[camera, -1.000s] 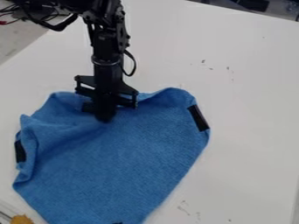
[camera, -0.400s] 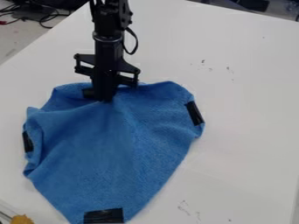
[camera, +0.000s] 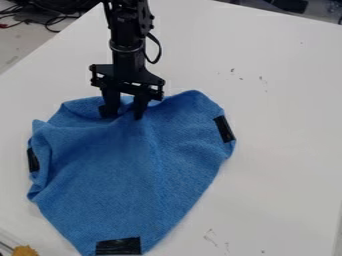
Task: Unfold the cloth from bottom to top
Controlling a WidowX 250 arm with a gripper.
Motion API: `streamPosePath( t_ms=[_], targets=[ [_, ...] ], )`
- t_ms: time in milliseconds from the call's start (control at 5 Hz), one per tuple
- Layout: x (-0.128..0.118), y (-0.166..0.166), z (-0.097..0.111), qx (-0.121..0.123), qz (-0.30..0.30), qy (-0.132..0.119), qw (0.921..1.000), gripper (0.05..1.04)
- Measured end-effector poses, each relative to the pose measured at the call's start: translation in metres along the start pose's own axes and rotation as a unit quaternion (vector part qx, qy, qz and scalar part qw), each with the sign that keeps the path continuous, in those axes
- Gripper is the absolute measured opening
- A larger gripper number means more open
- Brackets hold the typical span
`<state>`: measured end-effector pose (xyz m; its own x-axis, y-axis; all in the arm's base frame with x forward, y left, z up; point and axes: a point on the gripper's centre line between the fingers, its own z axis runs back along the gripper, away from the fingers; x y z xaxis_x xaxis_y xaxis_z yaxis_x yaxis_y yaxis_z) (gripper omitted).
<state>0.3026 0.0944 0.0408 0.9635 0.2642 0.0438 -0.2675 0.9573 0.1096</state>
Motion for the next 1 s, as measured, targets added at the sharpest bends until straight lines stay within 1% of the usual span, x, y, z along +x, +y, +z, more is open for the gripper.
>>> streamPosePath(
  t_ms=[200,400,600,800,1000],
  targets=[
    [0.0003,-0.0003,-0.0005,-0.001,-0.002,-0.001,1.0000,1.004],
    [0.0008,-0.0008,-0.0004,-0.001,0.001,-0.002,1.0000,1.004],
    [0.0023,-0.0010,-0.0004,-0.001,0.004,-0.007,1.0000,0.950],
    [0.0010,-0.0005,-0.0074,0.001,0.007,-0.002,1.0000,0.659],
    [0.0004,0.0084,-0.0086,0.002,0.021,0.000,0.9998,0.352]
  ],
)
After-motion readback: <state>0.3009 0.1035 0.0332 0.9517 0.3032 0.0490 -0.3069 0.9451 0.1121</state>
